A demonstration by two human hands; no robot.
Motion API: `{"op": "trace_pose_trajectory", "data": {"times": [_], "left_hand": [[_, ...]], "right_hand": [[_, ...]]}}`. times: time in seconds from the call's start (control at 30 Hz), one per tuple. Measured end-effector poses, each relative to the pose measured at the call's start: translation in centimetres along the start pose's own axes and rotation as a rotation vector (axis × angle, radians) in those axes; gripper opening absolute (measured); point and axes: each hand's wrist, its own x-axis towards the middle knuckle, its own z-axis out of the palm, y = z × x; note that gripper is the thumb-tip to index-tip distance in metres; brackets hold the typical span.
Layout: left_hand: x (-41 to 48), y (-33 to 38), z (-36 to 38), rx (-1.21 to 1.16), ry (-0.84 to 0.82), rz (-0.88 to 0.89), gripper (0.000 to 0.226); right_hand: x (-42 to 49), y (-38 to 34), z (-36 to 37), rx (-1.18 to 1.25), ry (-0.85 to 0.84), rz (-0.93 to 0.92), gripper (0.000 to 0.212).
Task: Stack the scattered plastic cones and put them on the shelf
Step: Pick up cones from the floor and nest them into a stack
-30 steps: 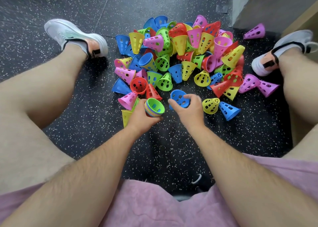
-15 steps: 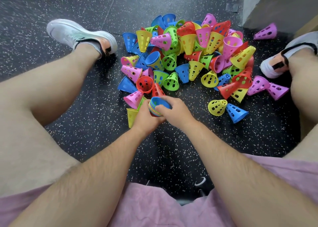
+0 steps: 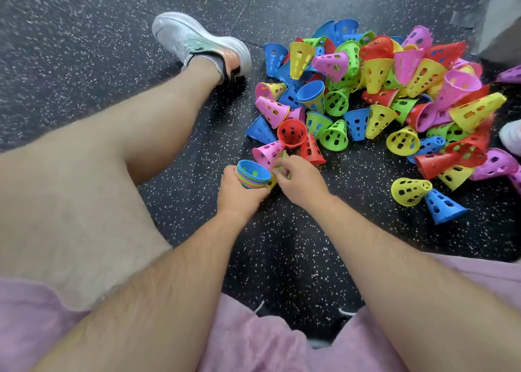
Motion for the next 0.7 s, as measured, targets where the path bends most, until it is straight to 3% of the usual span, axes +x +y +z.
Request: {"op": "trace_pose_trajectory", "data": {"times": [0.1, 0.23, 0.57, 0.7], "left_hand": [[0.2, -0.5, -0.6, 0.024, 0.021, -0.042, 0.068], [0.5, -1.1, -0.4, 0.036, 0.027, -0.045, 0.070], [0.8, -1.7, 0.5, 0.083, -0.012, -0.057, 0.067], [0.7, -1.5, 1.3, 0.101, -0.059, -0.031, 0.070]], "right_hand": [[-0.1, -0.5, 1.9, -0.150, -0.094, 0.046, 0.033], [-0.2, -0.7, 3.0, -0.145, -0.091, 0.075, 0.024], [-2.0, 1.5, 0.4, 0.167, 0.321, 0.000, 0.021], [-2.4, 1.1, -1.2, 0.313, 0.351, 0.045, 0.025]]}}
